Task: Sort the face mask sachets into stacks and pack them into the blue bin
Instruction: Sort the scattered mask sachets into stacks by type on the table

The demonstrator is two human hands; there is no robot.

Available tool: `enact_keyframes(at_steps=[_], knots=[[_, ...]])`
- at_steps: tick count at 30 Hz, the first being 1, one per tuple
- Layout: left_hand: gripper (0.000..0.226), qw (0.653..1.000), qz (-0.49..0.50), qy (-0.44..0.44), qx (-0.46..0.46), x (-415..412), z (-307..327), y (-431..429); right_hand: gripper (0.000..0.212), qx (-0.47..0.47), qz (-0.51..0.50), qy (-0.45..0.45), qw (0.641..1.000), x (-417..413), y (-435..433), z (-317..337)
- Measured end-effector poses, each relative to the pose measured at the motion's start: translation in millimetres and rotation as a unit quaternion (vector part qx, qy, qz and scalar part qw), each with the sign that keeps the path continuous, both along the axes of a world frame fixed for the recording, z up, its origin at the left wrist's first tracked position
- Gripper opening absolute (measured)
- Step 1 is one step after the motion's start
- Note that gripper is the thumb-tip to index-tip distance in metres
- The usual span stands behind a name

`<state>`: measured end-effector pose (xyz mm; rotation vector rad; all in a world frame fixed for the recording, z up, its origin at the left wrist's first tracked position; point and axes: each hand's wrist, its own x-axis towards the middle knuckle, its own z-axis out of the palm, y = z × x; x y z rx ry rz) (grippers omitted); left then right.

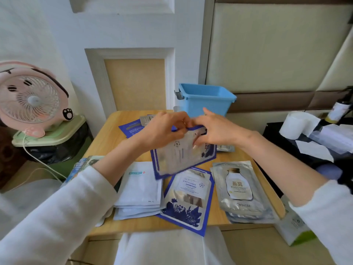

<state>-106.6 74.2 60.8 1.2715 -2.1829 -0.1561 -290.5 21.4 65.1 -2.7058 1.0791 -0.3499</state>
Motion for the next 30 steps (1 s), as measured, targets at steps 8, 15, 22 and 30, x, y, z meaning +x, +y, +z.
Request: enact_keyframes(at_steps=[8,15,22,30], knots=[[0.089,0.993,-0.009,-0.095,0.068,4.0,-64.6,32.4,0.011,0.162,-0.252,-0.265,0.916,-34.0,-27.4,-8.1],[0.080,0.911,-0.038,-0.384,0.145,-34.6,-135.3,44.8,0.019,0.373,-0.247,-0.285,0.848,-36.3,-20.2,-35.7],[0.053,0.885,-0.002,-0.405,0.228,-34.4,-105.7,37.4,0.030,0.489,-0.242,-0.245,0.801,-43.9,-19.6,-45.8],[0.047,0.947,0.100,-0.232,0.197,-0.2,-62.4,24.3,0.029,0.575,-0.182,-0.019,0.797,-33.1,-0.1,-76.8]])
